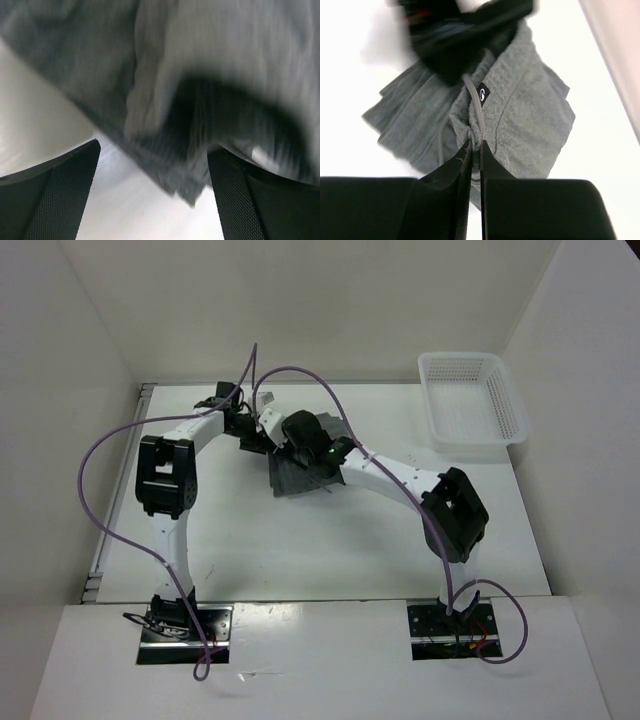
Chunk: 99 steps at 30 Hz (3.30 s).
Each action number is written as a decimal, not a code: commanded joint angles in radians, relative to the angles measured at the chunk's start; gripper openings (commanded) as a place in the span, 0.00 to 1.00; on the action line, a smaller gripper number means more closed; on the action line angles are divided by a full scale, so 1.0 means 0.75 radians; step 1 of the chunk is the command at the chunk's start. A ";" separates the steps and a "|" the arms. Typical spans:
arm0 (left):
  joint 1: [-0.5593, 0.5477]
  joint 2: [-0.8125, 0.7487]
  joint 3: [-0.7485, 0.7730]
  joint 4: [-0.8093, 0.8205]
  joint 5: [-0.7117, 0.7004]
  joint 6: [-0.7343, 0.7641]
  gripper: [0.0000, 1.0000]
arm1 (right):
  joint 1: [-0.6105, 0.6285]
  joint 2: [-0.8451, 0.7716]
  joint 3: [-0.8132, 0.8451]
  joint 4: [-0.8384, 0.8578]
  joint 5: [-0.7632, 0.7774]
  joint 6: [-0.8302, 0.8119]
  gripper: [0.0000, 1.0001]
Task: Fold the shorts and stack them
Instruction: Fold the shorts
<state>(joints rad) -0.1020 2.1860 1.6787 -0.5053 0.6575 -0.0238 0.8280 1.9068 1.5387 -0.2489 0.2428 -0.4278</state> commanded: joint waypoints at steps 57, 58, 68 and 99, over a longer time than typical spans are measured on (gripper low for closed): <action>-0.064 -0.076 0.353 -0.171 -0.089 0.032 1.00 | -0.511 -0.164 -0.325 -0.224 -0.620 0.669 0.60; -0.079 -0.058 0.375 -0.171 -0.132 0.032 1.00 | -0.511 -0.164 -0.342 -0.212 -0.641 0.691 0.62; -0.122 0.188 0.505 -0.142 -0.257 0.032 0.85 | -0.511 -0.096 -0.430 -0.112 -0.759 0.765 0.52; 0.038 -0.188 0.366 -0.128 -0.496 0.032 1.00 | -0.717 -0.501 -0.221 -0.350 -0.621 0.286 0.85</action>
<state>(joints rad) -0.1230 2.1727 1.9678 -0.6106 0.3481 -0.0044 0.3496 1.6493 1.3121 -0.5163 -0.3016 -0.1555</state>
